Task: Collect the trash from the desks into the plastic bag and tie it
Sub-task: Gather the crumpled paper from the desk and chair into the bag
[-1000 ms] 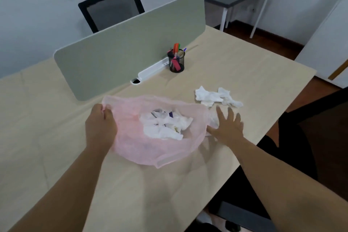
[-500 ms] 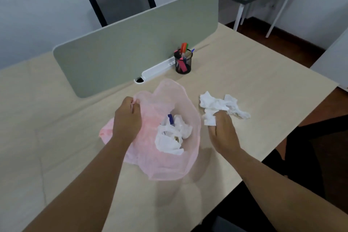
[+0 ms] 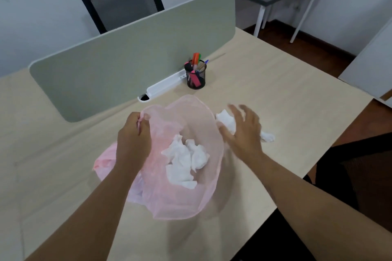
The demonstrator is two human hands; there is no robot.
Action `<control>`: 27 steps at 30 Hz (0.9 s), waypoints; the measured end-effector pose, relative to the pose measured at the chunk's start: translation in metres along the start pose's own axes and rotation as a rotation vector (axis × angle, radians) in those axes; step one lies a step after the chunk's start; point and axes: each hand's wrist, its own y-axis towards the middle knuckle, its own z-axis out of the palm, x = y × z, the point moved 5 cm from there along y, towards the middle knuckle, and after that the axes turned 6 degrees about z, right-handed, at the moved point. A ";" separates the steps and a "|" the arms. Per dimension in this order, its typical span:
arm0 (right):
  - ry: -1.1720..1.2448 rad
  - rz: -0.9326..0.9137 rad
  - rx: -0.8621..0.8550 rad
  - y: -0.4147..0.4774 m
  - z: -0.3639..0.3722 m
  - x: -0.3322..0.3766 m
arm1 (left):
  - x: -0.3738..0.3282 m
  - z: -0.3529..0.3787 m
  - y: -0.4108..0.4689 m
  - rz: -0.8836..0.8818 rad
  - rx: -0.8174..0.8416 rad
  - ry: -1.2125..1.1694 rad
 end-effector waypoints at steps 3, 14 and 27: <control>-0.238 0.240 0.107 0.028 0.026 -0.066 | 0.002 0.012 0.000 -0.017 0.015 0.000; -0.310 0.060 0.036 -0.014 0.067 -0.074 | 0.017 0.061 -0.015 -0.119 0.097 -0.083; -0.146 -0.357 0.594 -0.086 0.037 0.127 | -0.016 -0.049 -0.013 0.116 -0.025 -0.087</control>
